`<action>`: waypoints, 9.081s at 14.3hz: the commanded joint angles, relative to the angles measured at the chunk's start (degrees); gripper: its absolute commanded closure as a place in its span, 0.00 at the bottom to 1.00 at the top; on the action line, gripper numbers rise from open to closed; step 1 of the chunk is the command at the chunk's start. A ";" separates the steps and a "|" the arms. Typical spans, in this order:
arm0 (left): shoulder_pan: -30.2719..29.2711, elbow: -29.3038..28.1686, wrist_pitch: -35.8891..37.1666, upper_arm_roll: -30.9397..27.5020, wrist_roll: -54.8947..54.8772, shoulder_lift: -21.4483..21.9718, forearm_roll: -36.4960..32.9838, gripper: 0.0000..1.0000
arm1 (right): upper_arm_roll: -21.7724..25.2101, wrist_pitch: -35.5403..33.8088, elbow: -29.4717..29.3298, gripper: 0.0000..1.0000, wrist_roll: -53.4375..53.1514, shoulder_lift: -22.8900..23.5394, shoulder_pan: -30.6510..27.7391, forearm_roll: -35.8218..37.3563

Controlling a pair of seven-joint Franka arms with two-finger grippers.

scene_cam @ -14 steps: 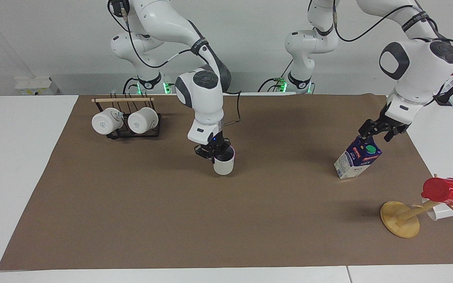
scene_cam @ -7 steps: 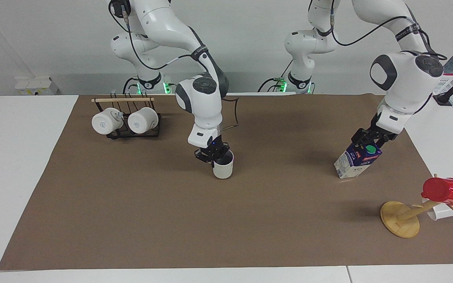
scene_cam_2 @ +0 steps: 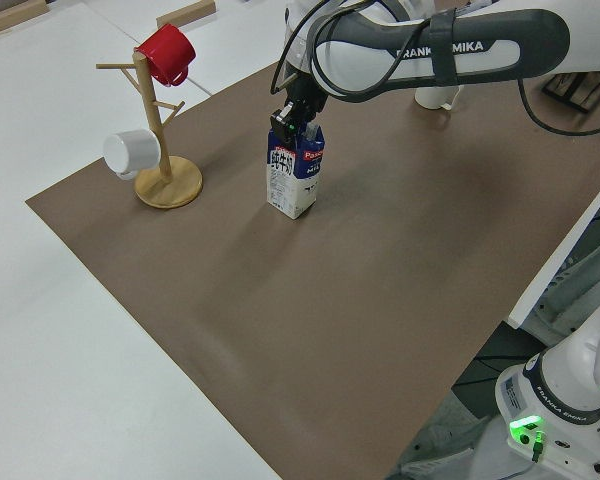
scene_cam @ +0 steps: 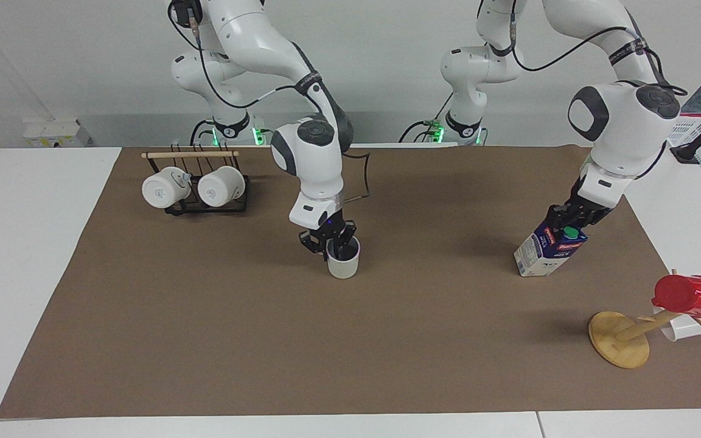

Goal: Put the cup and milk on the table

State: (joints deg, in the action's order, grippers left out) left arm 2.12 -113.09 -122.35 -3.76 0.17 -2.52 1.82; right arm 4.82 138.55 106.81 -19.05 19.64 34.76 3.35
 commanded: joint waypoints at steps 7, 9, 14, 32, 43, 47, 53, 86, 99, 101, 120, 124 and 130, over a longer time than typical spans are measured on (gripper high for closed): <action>7.35 5.77 8.88 1.12 6.65 2.95 -0.50 1.00 | 0.10 -31.03 -14.52 0.00 -1.52 -8.81 -11.28 0.25; 12.01 5.69 8.18 1.12 12.55 3.22 -0.68 1.00 | 0.02 -35.87 -14.09 0.00 -1.52 -12.24 -14.36 -0.28; 21.16 4.89 8.18 1.12 23.45 3.84 -0.94 1.00 | 0.02 -46.52 -7.96 0.00 -1.52 -20.14 -22.09 -0.37; 36.02 10.08 0.62 1.30 42.28 -8.03 -5.86 0.22 | -0.16 -59.18 -24.00 0.00 15.88 -18.33 -32.57 -1.95; 29.89 10.53 8.77 0.60 39.31 1.62 -5.51 0.00 | -0.51 -56.11 -23.58 0.00 23.27 -18.23 -31.25 -1.07; 26.03 10.52 17.30 0.24 32.47 5.77 -5.42 0.00 | -0.51 -56.11 -23.14 0.00 22.65 -18.41 -31.69 -1.68; 14.87 11.66 17.85 -0.11 17.00 6.30 -3.60 0.00 | -0.51 -56.03 -23.05 0.00 18.26 -18.41 -31.60 -1.86; -0.53 26.61 37.27 0.59 -5.88 3.83 0.37 0.00 | -0.51 -56.46 -21.38 0.00 14.13 -19.11 -31.77 -2.39; -0.80 25.55 37.80 0.68 -5.61 4.63 0.29 0.00 | -0.34 -56.82 -21.21 0.00 14.13 -19.28 -31.78 -2.39; -0.71 25.55 37.80 0.68 -5.61 4.63 0.29 0.00 | -0.34 -56.82 -21.21 0.00 14.13 -19.28 -31.77 -2.39; -0.71 25.55 37.80 0.68 -5.61 4.63 0.29 0.00 | -0.34 -57.08 -21.03 0.00 19.49 -19.28 -31.86 -2.39; -0.71 25.55 37.80 0.68 -5.61 4.63 0.29 0.00 | -0.34 -57.08 -21.03 0.00 19.49 -19.28 -31.86 -2.39; -0.71 25.55 37.80 0.68 -5.61 4.63 0.29 0.00 | -0.34 -57.08 -21.03 0.00 19.49 -19.28 -31.86 -2.30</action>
State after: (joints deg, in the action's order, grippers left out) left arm 1.83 -87.49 -85.36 -3.26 -4.87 1.78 1.23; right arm 4.64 81.70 84.79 -0.72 1.18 3.43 1.56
